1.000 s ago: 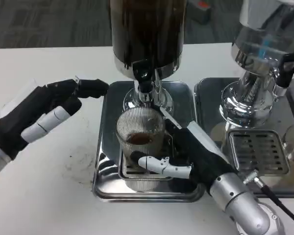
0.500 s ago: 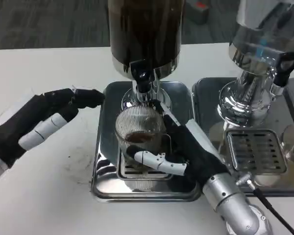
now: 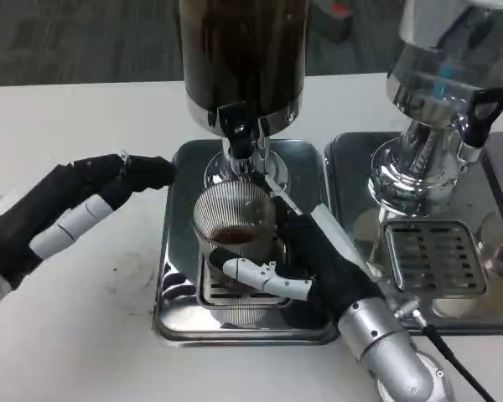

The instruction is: Grasp the cup under the faucet to collect the drink, then remove the cup.

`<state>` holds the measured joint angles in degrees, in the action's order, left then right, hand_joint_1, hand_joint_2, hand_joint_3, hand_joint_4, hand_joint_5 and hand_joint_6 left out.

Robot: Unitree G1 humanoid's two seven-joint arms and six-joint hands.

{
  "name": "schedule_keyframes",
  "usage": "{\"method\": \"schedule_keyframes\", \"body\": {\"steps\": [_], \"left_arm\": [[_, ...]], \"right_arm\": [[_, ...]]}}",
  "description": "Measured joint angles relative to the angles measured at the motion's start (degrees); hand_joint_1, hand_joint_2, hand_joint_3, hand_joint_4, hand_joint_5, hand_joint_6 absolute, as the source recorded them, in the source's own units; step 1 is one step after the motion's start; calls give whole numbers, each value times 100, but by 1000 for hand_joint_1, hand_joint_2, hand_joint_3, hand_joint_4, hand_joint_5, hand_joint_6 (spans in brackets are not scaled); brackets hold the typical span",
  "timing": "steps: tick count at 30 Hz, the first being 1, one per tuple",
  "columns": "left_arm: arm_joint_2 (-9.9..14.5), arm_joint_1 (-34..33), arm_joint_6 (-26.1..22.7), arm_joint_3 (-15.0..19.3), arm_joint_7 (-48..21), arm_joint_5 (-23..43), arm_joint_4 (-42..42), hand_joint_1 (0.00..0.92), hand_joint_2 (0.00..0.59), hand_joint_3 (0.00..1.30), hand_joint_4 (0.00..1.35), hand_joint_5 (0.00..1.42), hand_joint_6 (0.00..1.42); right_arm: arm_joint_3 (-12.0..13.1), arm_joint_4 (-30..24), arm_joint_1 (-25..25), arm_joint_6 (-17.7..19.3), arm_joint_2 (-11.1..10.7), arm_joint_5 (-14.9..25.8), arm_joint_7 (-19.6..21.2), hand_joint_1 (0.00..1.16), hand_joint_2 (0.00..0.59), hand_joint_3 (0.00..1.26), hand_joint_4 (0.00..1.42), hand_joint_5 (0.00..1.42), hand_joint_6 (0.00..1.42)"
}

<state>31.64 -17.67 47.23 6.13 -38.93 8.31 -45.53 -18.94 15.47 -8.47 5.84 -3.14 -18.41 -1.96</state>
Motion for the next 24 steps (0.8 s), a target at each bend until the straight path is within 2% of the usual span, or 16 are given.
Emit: {"method": "schedule_keyframes", "body": {"steps": [5,11,16,24], "left_arm": [[5,0,-13,-1,-1,0,0,0,123,427,380,333,322],[46,0,-19,-4,-2,0,0,0,120,428,381,334,339],[78,0,-24,-4,-2,0,-1,0,120,428,381,334,357],[97,0,-31,-4,-3,0,-1,0,120,428,386,340,362]], "right_arm": [[31,60,-11,79,0,109,-23,590,188,137,171,268,291],[83,162,-73,175,-29,218,-120,590,188,172,179,284,305],[96,226,-160,212,-98,220,-173,599,193,212,181,288,305],[68,271,-197,262,-92,113,-79,633,196,261,226,336,339]]}}
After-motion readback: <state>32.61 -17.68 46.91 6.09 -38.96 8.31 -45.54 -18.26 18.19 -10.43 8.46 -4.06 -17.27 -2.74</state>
